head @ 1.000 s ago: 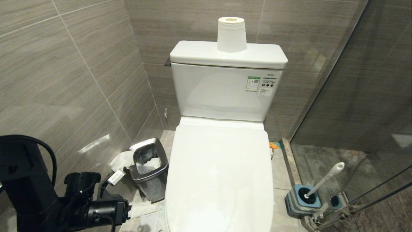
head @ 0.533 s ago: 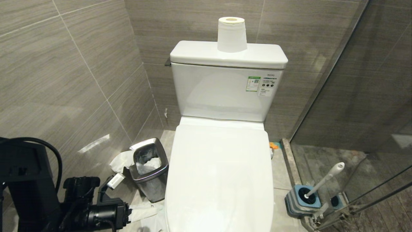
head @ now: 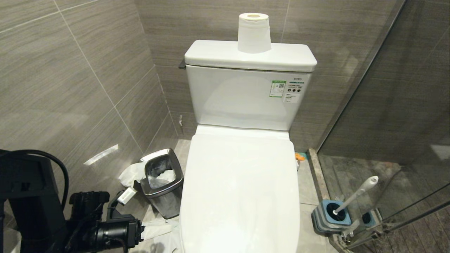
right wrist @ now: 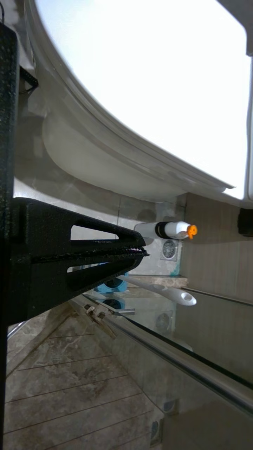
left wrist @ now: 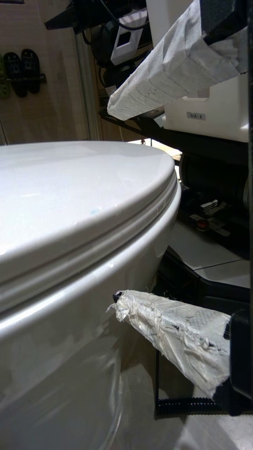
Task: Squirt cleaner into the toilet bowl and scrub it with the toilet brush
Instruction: Use the left hand to lift the toilet lid slightly
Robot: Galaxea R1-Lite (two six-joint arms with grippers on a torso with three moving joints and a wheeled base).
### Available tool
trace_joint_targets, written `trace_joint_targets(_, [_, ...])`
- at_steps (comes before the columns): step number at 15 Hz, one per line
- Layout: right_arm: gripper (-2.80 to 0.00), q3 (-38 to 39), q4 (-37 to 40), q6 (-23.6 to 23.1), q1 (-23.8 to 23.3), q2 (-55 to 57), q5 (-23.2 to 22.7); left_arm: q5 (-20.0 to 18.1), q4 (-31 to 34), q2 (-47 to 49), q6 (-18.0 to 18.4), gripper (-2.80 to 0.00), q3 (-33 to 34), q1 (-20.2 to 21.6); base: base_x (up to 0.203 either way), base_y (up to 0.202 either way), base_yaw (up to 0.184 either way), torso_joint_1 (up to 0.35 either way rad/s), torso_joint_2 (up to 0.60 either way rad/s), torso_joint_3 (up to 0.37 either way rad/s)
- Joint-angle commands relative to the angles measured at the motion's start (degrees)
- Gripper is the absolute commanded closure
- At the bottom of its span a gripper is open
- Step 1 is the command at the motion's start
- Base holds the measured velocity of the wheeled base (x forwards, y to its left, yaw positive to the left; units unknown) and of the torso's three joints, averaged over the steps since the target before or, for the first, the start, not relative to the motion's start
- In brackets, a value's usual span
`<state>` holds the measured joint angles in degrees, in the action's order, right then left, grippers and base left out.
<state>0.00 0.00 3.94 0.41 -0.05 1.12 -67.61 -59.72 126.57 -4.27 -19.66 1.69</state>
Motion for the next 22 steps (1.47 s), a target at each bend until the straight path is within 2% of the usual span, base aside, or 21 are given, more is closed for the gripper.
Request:
trace_joint_targets(1, [0.0,0.0,0.0,0.0,0.0,0.0,0.0,-0.3,-0.2,0.4,-0.5,-2.8,-0.3,0.1,0.0,0.0,0.0,0.002,0.0,-0.16])
trace_joint_targets(9, [0.0,0.0,0.0,0.0,0.0,0.0,0.0,-0.8,-1.3,0.0,-1.8,-2.8,-2.0,1.1,0.0,0.0,0.0,0.004,0.0,-0.121])
trace_joint_targets(11, [0.0,0.0,0.0,0.0,0.0,0.0,0.0,-4.4,-1.3,-2.3,-2.5,-2.8,-1.8,2.8,0.0,0.0,0.0,0.0,0.0,0.0])
trace_joint_targets(13, [0.0,0.0,0.0,0.0,0.0,0.0,0.0,-8.6,-1.3,-5.8,-6.2,-2.8,-1.0,3.6,0.0,0.0,0.0,0.0,0.0,0.0])
trace_joint_targets(15, [0.0,0.0,0.0,0.0,0.0,0.0,0.0,-9.6,-1.3,-8.0,-9.8,-2.8,-0.1,3.5,0.0,0.0,0.0,0.0,0.0,0.0])
trace_joint_targets(19, [0.0,0.0,-0.1,0.0,0.0,0.0,0.0,-8.6,-1.4,-6.5,-8.6,-2.8,0.7,1.8,0.0,0.0,0.0,0.0,0.0,0.0])
trace_joint_targets(22, [0.0,0.0,0.0,0.0,0.0,0.0,0.0,-1.7,-1.8,-4.0,-4.8,-2.8,0.7,-1.8,0.0,0.0,0.0,0.0,0.0,0.0])
